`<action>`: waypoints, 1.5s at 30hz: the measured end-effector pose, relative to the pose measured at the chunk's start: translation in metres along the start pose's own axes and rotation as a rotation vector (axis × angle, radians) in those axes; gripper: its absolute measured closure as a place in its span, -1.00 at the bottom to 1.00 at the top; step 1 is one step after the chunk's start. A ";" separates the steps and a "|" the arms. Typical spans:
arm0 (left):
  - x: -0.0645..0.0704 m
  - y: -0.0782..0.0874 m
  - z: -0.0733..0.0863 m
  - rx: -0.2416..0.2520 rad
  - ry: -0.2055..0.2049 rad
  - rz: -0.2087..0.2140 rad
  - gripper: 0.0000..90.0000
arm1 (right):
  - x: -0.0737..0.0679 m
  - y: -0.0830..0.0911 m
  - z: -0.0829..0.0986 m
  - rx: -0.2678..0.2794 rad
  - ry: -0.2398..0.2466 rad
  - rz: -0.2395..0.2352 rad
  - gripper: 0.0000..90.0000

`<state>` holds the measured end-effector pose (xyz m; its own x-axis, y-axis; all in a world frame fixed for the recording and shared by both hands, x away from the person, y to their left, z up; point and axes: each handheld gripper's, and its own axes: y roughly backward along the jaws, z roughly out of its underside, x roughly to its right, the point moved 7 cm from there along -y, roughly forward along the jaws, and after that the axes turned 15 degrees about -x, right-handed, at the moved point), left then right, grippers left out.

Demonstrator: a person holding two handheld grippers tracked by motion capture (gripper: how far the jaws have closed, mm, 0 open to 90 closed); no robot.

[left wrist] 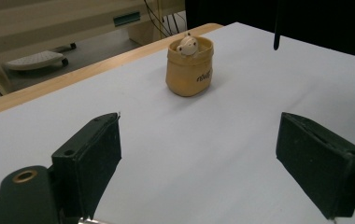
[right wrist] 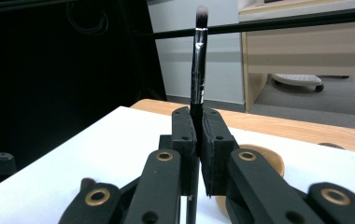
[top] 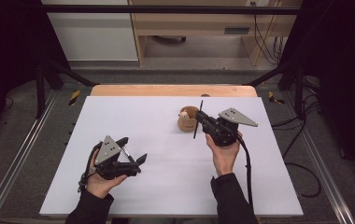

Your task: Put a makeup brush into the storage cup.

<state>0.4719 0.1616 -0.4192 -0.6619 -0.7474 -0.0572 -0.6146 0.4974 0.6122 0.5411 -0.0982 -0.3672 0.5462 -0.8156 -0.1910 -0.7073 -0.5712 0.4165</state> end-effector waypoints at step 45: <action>-0.052 0.023 0.057 -0.029 0.103 -0.084 -0.81 | 0.033 -0.041 -0.014 -0.002 0.028 0.098 0.90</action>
<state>0.4672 0.2372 -0.4471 -0.5601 -0.8279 -0.0288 -0.6522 0.4193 0.6315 0.5944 -0.1004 -0.3776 0.4867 -0.8647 -0.1246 -0.7571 -0.4886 0.4336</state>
